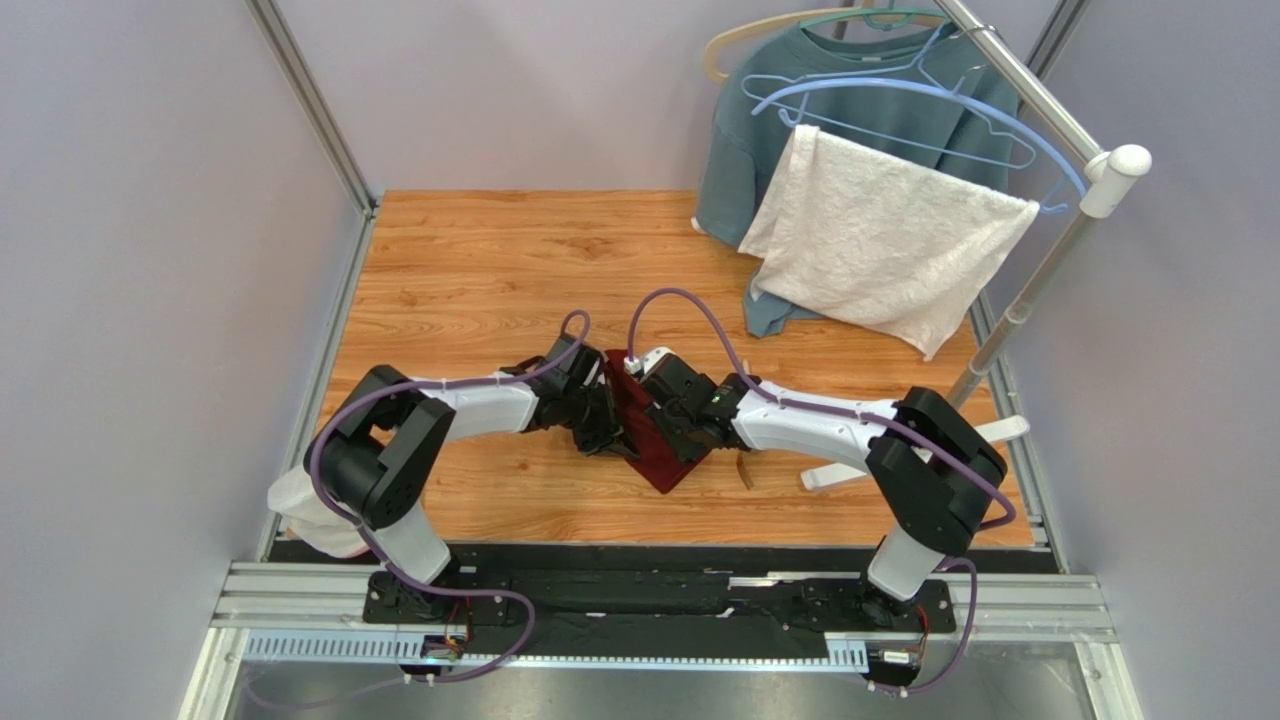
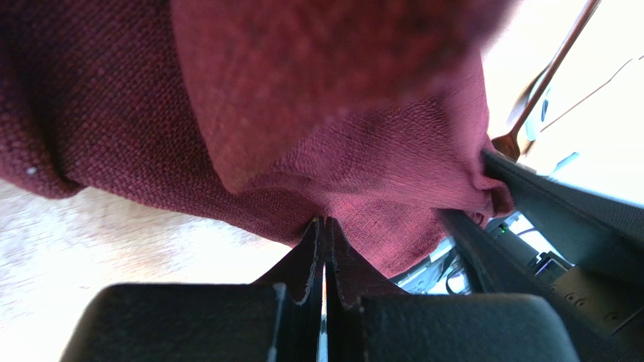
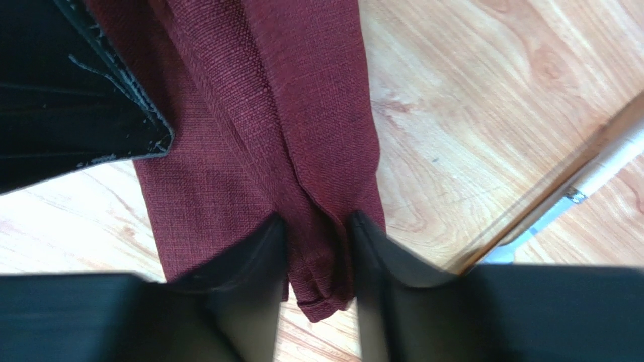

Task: Fold the napkin into a case and place the utensils inside
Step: Fold the 2/3-rectangle-folded napkin at the center of the board.

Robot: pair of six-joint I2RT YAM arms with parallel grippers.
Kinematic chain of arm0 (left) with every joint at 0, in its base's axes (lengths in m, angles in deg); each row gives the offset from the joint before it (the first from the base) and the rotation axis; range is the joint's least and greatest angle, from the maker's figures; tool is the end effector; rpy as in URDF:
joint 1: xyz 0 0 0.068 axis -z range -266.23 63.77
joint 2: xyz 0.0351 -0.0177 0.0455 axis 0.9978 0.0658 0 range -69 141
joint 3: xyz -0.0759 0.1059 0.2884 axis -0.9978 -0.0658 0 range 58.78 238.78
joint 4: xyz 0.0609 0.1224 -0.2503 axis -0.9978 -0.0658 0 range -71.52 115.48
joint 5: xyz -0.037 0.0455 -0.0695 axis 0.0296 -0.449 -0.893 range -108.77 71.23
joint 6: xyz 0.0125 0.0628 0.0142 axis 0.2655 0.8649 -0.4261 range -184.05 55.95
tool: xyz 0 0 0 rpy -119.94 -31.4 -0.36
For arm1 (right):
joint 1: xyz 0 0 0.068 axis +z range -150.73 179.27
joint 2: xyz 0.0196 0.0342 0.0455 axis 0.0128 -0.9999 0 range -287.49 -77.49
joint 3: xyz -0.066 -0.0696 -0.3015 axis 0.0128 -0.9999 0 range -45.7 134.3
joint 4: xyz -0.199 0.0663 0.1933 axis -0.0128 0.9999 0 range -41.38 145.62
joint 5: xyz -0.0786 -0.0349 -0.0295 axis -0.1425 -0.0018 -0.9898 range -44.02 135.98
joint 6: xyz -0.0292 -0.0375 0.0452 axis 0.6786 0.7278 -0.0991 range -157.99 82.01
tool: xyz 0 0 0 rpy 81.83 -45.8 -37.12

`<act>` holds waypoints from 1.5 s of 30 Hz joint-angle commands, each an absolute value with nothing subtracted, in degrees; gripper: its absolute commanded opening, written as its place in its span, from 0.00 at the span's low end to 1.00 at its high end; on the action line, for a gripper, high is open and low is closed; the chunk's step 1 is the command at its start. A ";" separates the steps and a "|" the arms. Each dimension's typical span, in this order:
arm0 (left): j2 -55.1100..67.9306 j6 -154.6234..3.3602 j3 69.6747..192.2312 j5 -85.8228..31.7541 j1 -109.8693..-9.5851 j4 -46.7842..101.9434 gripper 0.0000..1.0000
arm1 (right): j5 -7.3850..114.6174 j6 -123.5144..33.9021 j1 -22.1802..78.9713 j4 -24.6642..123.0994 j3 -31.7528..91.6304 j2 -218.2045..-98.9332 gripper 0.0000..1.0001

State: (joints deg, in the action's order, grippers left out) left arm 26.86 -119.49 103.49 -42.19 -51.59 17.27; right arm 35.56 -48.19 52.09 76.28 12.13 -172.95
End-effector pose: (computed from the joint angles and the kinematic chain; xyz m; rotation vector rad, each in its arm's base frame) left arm 0.2595 -0.2042 0.1436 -0.3599 2.8681 -0.9823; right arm 0.2201 0.2750 0.1901 -0.9241 2.5154 0.0984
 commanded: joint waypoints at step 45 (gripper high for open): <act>14.24 -113.01 112.65 -35.73 -52.65 -0.01 0.13 | 71.72 -66.03 43.83 49.87 -2.27 -176.01 0.44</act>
State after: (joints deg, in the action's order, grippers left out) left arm 17.81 -115.36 108.08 -36.55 -50.72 5.05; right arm 66.53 -63.23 44.96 58.77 3.93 -174.28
